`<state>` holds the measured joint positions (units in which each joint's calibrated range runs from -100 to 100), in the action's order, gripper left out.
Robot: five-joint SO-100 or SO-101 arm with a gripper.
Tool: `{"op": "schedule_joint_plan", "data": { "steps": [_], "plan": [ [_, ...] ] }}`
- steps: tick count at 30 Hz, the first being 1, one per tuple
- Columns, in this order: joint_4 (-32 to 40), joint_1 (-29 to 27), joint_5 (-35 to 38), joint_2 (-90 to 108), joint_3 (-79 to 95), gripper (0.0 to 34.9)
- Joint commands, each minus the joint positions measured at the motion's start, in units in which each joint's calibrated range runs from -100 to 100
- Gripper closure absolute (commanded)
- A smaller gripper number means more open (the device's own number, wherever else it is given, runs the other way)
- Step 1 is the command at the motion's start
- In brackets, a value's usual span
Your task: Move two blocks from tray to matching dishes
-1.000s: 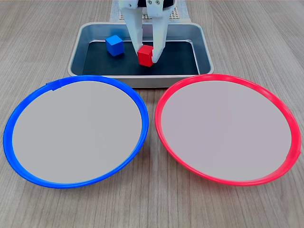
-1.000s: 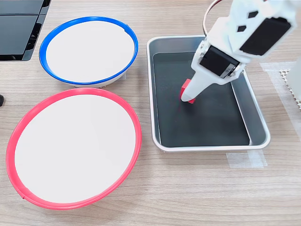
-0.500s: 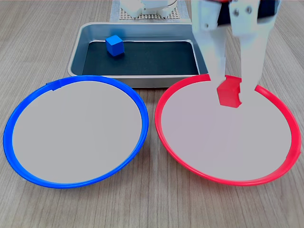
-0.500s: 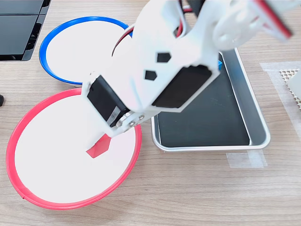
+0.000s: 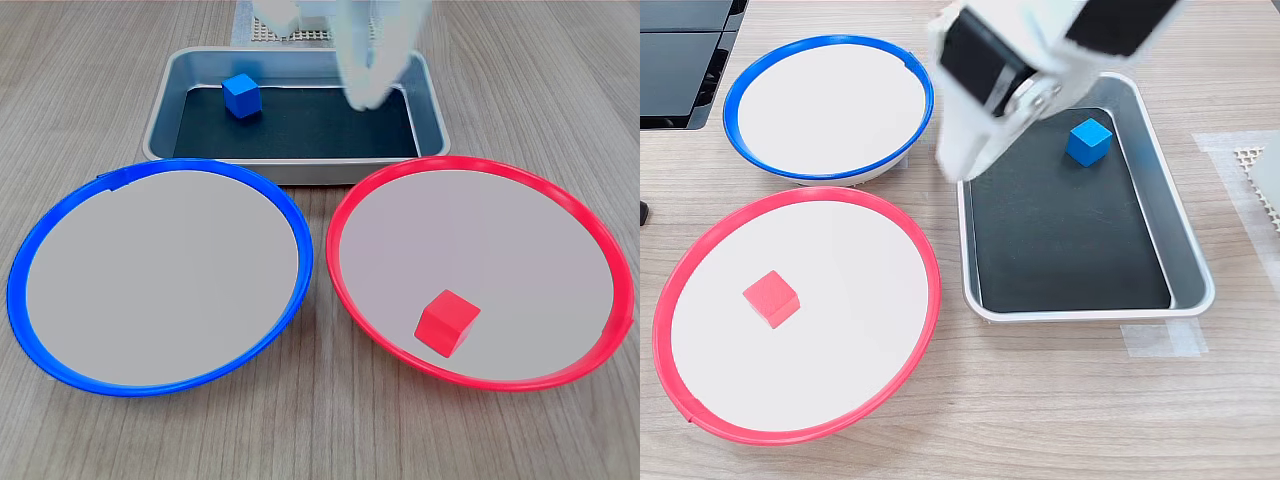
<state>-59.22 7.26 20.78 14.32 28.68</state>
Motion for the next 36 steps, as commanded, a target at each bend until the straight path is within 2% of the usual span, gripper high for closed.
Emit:
{"op": "schedule_joint_plan", "data": {
  "steps": [1, 4, 7, 10, 13, 22, 32, 36],
  "plan": [
    [-5.04, -11.07, 4.15, 10.54, 9.42, 34.7],
    [-4.71, -17.84, 7.62, 13.87, 16.07, 34.2],
    [-2.90, -22.93, 10.84, 15.57, 21.62, 28.0],
    [-0.58, -25.37, 12.99, 16.42, 25.44, 21.6],
    [-0.67, -26.60, 14.60, 16.77, 26.72, 18.3],
    [-3.31, -31.12, 19.54, 18.47, 27.63, 18.6],
    [2.14, -31.77, 21.73, 18.39, 34.37, 18.4],
    [4.95, -30.64, 21.39, 17.96, 36.10, 20.7]
  ]
}}
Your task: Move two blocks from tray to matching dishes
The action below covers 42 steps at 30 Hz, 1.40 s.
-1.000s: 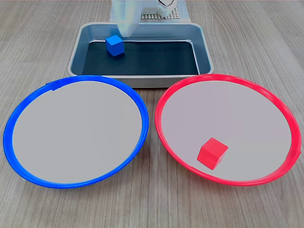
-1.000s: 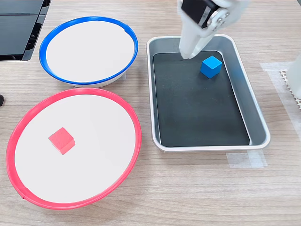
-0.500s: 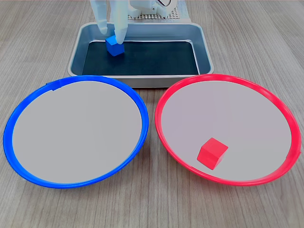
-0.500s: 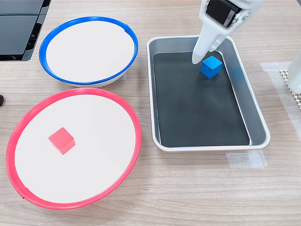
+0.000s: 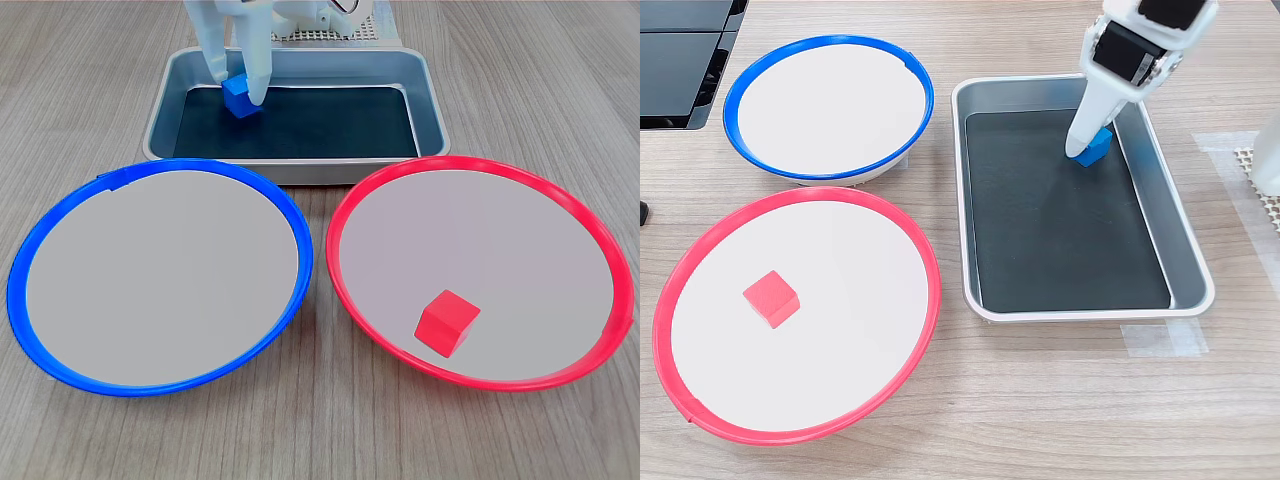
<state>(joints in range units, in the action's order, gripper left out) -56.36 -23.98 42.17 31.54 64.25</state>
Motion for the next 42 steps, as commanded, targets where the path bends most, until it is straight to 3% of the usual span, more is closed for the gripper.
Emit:
{"op": "schedule_joint_plan", "data": {
  "steps": [1, 3, 6, 10, 15, 24, 25, 28, 29, 31, 32, 33, 35, 37, 42],
  "plan": [
    [2.67, 1.06, 0.00, 0.74, 0.98, 23.5],
    [3.49, 2.29, -0.49, 0.82, 1.43, 34.6],
    [0.93, 5.96, -3.42, 0.40, -3.21, 34.7],
    [-0.88, 12.08, -16.85, -6.00, -21.60, 34.8],
    [2.26, 11.42, -31.06, -23.31, -45.18, 34.8],
    [16.78, 10.19, -33.60, -36.79, -51.64, 34.7],
    [17.61, 10.76, -33.21, -37.39, -51.73, 34.0],
    [20.41, 12.26, -32.09, -38.15, -50.46, 20.4],
    [21.65, 12.74, -31.75, -37.73, -49.27, 19.3],
    [23.96, 13.58, -31.60, -35.94, -46.36, 13.9],
    [25.12, 13.86, -31.60, -34.40, -44.63, 14.3],
    [26.52, 14.15, -31.89, -32.35, -42.63, 17.1],
    [29.41, 14.52, -33.02, -26.55, -36.89, 24.8],
    [31.56, 14.90, -34.87, -18.54, -29.61, 34.6],
    [33.46, 18.19, -42.54, 9.61, -5.12, 34.7]
  ]
}}
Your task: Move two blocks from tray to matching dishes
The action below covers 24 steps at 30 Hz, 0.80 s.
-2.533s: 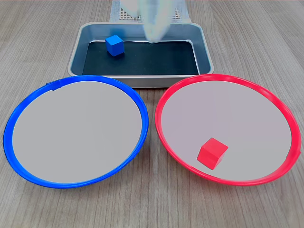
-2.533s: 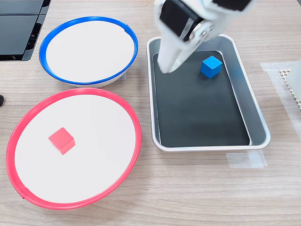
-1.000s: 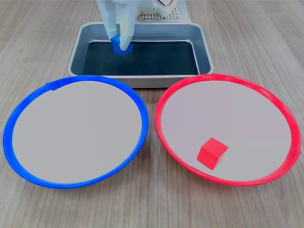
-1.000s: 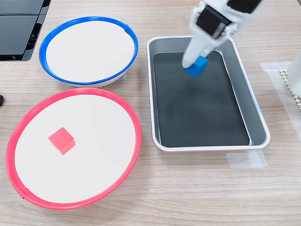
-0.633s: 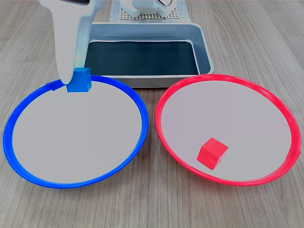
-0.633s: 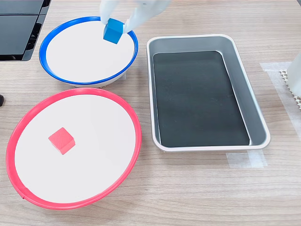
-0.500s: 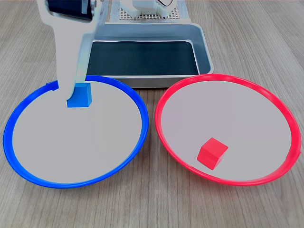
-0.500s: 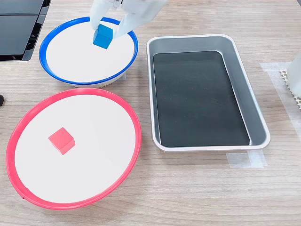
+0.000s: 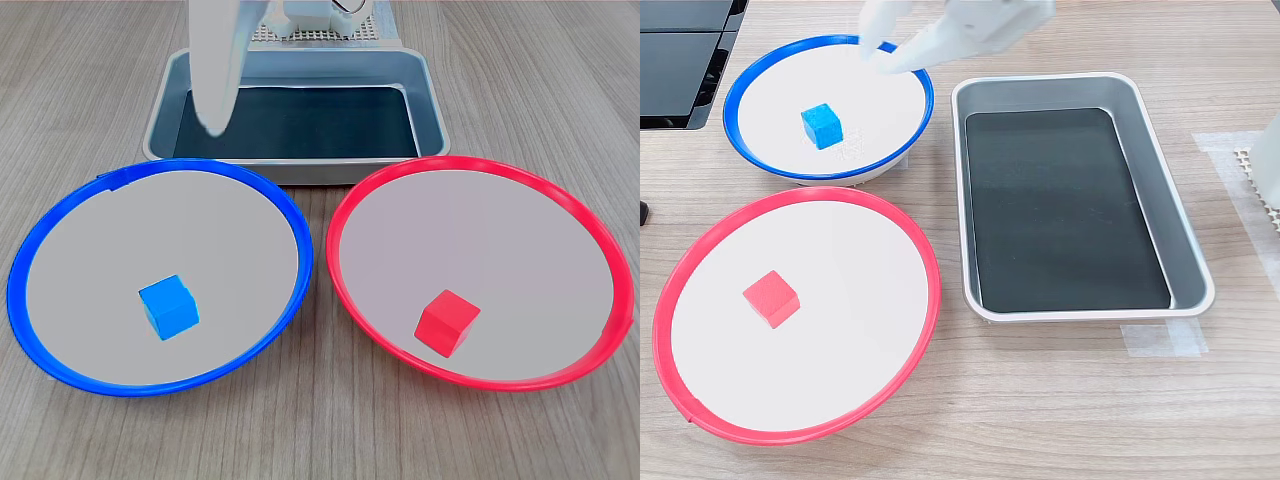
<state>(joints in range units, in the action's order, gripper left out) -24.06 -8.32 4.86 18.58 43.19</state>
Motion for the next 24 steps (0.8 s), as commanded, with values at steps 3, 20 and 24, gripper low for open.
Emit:
{"op": "schedule_joint_plan", "data": {
  "steps": [3, 20, 24],
  "plan": [
    [-1.73, 6.11, -8.89, 40.99, 30.86, 34.8],
    [-23.52, 6.67, -8.01, 80.48, 56.81, 34.8],
    [-23.52, 6.39, -8.16, 80.48, 56.81, 34.6]
  ]
}}
